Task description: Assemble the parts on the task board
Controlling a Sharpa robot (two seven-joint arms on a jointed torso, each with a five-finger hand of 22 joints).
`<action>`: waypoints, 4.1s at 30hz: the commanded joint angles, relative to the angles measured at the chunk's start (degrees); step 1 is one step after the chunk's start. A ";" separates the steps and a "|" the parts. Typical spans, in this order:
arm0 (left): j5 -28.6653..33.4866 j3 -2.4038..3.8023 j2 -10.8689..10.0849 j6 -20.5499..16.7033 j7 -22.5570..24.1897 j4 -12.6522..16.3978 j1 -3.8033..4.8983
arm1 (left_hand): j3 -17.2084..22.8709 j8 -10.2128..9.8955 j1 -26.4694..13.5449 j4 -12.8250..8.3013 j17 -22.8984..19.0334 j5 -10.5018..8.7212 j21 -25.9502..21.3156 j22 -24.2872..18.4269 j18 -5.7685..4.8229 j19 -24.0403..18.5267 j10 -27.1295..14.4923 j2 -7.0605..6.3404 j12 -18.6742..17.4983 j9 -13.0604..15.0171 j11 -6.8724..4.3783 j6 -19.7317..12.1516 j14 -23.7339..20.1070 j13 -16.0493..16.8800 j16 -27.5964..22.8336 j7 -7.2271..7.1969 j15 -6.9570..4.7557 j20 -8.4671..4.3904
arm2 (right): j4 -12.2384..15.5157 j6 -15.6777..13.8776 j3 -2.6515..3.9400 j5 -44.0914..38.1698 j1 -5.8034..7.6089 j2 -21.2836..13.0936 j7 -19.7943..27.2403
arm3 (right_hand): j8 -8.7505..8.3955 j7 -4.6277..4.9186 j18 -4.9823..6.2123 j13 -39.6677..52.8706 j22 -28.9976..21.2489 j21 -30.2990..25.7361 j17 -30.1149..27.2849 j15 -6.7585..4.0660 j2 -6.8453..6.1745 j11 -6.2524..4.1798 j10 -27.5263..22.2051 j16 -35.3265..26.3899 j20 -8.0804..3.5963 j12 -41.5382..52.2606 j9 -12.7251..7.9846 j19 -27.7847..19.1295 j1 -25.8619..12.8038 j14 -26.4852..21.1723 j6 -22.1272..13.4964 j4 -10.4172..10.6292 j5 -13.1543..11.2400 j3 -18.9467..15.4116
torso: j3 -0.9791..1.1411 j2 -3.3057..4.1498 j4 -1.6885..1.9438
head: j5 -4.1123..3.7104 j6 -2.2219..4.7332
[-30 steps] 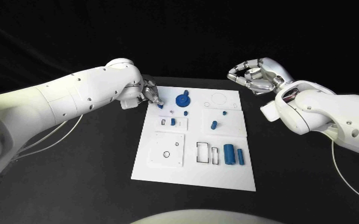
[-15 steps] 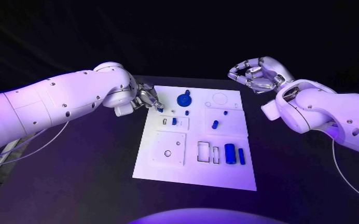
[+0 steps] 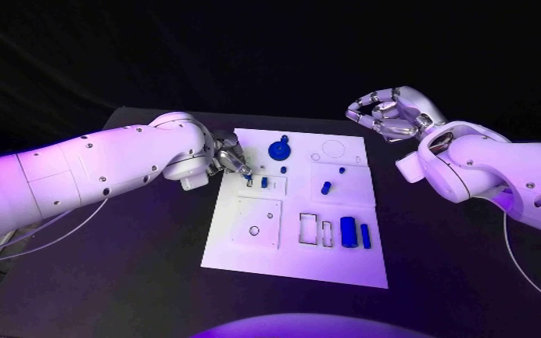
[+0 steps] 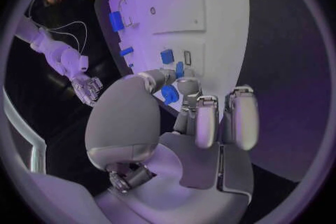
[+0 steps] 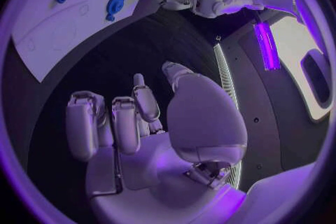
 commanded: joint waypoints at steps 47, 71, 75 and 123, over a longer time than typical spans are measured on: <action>-9.06 -0.87 1.73 4.26 -1.29 0.23 -0.64 | 9.77 1.19 -1.41 -8.94 13.76 1.47 0.39 2.77 -0.37 0.95 1.47 -0.02 2.44 4.55 -0.29 1.27 5.59 2.77 0.20 -0.64 -0.79 -0.45 | 0.18 0.72 -0.01 -0.45 -0.13 -0.04 0.86 | 0.35 -0.05 0.69 -0.08 9.10 -0.31 5.41 -0.43 -0.01 -0.41 -0.07 -0.26 -0.25 0.22 -0.08 0.71 0.82 3.59 -0.39 0.01 0.42 -0.51 | 0.07 0.03 -0.11 | 0.07 -0.65; -8.31 -0.91 2.61 4.44 -1.34 -0.02 -0.63 | 9.33 2.01 -3.57 -7.81 13.88 1.10 0.44 2.92 -0.40 0.98 1.79 0.04 2.75 5.40 -0.57 1.53 5.62 3.02 0.27 -1.11 -0.99 -0.60 | 0.26 0.55 -0.01 -0.45 -0.13 -0.08 0.91 | 0.39 -0.05 0.68 -0.06 9.13 -0.29 5.44 -0.43 0.02 -0.41 -0.05 -0.25 -0.25 0.25 -0.09 0.74 0.87 3.60 -0.39 0.01 0.52 -0.55 | 0.06 0.03 -0.09 | -0.12 -0.91; -8.20 -0.91 2.94 4.78 -1.35 -0.25 -0.63 | 7.39 2.23 -5.90 -6.20 13.99 0.62 0.59 3.26 -0.48 1.11 2.05 -0.34 3.01 5.77 -0.87 1.61 5.65 3.23 0.33 -1.61 -1.23 -0.77 | 0.26 0.58 -0.01 -0.45 -0.13 -0.08 0.91 | 0.43 -0.05 0.70 -0.20 9.08 -0.38 5.36 -0.43 0.02 -0.41 -0.17 -0.29 -0.26 0.11 -0.11 0.69 0.92 3.58 -0.40 0.02 0.59 -0.61 | 0.04 0.04 -0.13 | -0.16 -0.99; -8.68 -0.80 2.86 4.48 -1.20 -1.15 -0.63 | -9.60 0.92 -11.20 3.74 14.35 -0.05 0.71 3.86 -0.59 1.41 2.09 -0.24 3.90 5.27 -1.23 3.77 5.74 4.30 0.53 -2.05 -1.63 -1.30 | 0.14 0.18 -0.01 -0.09 -0.12 -0.23 1.33 | 0.91 -0.02 0.83 -0.77 8.78 -1.03 5.07 -0.38 0.53 -0.34 -0.60 -0.52 -0.22 -0.32 -0.44 0.42 -1.52 3.51 -0.84 0.50 -0.98 -2.88 | 0.03 0.02 -0.17 | -0.65 -0.91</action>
